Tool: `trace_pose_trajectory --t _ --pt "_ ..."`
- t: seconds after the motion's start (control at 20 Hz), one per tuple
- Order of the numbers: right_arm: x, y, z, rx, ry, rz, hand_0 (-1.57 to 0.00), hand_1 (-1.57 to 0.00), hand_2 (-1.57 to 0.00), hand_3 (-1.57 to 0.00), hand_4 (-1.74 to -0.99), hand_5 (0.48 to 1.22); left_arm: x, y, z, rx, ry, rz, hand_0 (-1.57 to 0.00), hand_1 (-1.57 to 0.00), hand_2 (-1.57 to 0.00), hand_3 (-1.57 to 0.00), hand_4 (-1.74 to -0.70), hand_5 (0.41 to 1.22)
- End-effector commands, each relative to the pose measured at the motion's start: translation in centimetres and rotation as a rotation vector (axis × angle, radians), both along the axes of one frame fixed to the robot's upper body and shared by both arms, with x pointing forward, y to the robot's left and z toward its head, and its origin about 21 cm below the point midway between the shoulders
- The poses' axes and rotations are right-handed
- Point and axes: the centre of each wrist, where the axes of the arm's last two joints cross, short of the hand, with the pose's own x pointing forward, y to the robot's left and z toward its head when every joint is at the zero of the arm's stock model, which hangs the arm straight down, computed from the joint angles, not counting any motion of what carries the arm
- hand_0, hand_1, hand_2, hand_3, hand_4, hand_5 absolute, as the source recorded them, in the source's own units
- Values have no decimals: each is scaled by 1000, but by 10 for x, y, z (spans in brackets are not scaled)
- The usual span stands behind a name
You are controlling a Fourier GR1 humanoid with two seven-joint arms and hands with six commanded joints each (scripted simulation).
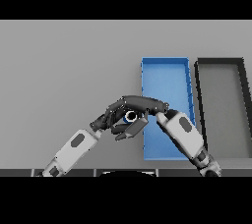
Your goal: Pick up the blue pipe and place it into the blue bin.
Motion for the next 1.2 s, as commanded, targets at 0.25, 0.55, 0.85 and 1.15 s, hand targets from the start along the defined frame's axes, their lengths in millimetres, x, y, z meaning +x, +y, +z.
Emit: trace_pose_trajectory --t 0.25,0.55,0.85,1.15 --pt "-7 2 -8 72 40 -11 -1388 -1391 -1391 -1328 -1458 957 -3 3 -3 -150 66 -7 -1394 -1386 -1381 -550 -1714 1212" --pt "-9 2 -9 87 9 6 -1523 -1524 -1524 -1507 -1473 1152 -3 1 -1 -100 10 -8 -1499 -1356 -1521 -505 -1734 1219" --pt "-14 1 -9 92 4 19 -1558 -1559 -1559 -1554 -1481 1203 3 9 -3 -23 -1 -94 -626 -513 -524 -212 -1179 1213" --pt "-14 3 -5 123 11 11 -1568 -1568 -1568 -1567 -1484 1216 4 12 -1 36 -32 -44 -163 -134 -137 -55 -880 842"
